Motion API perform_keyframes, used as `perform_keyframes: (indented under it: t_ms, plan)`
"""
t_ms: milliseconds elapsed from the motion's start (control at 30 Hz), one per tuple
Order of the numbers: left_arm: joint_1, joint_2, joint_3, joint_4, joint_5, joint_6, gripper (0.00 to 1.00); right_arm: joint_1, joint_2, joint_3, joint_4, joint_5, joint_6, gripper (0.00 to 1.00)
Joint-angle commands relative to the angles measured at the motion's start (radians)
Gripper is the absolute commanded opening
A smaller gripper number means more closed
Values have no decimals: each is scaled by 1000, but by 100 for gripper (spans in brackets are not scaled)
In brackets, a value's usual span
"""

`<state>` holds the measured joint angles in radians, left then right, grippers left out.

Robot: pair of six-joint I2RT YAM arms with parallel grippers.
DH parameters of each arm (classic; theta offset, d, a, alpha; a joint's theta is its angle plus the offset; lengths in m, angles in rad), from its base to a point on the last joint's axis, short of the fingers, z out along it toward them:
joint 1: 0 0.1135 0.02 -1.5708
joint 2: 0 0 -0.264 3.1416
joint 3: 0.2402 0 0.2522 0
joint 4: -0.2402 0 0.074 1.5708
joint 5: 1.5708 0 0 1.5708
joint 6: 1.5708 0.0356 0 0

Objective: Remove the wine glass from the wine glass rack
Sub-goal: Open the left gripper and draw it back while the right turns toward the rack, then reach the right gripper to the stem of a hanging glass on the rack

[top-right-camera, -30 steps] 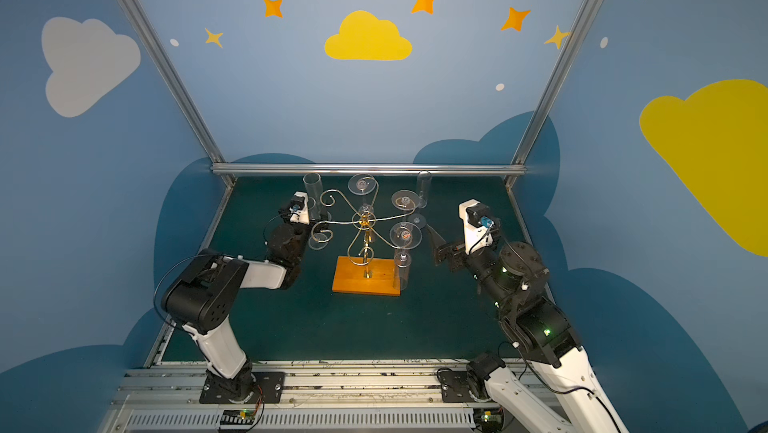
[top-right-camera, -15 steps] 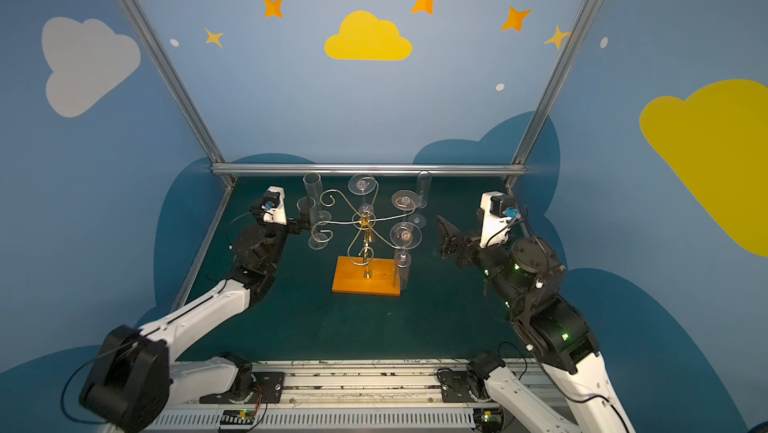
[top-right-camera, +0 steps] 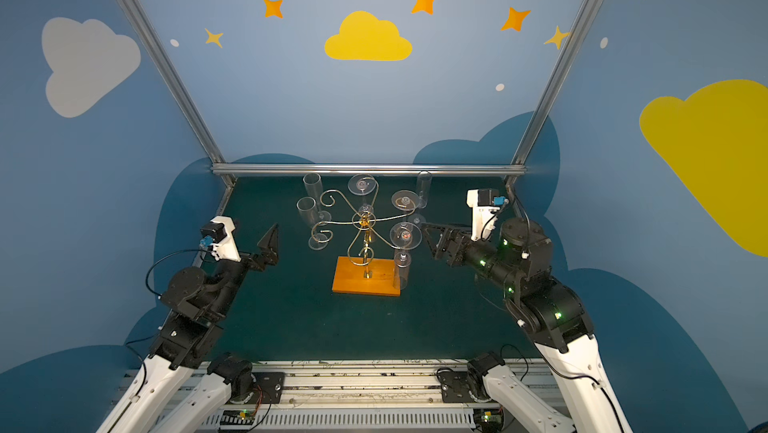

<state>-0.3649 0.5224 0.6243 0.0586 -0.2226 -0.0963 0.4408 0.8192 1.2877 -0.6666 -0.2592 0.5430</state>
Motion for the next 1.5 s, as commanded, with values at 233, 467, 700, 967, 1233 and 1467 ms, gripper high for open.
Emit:
perform_keyframes:
  t_ms: [233, 467, 700, 967, 1233, 1467]
  plan:
    - [1, -24, 6, -170, 159, -211, 99, -123, 3, -131, 105, -282, 180, 77]
    - [1, -24, -28, -139, 174, -271, 99, -203, 20, -241, 304, -459, 336, 65]
    - [1, -29, -33, -146, 167, -285, 99, -218, 35, -274, 346, -513, 372, 49]
    - [1, -38, -38, -149, 161, -295, 99, -220, 42, -316, 405, -557, 424, 37]
    - [1, -34, -55, -119, 157, -312, 99, -220, 61, -326, 451, -577, 457, 31]
    - [1, -24, -51, -108, 158, -313, 99, -220, 63, -339, 472, -580, 473, 20]
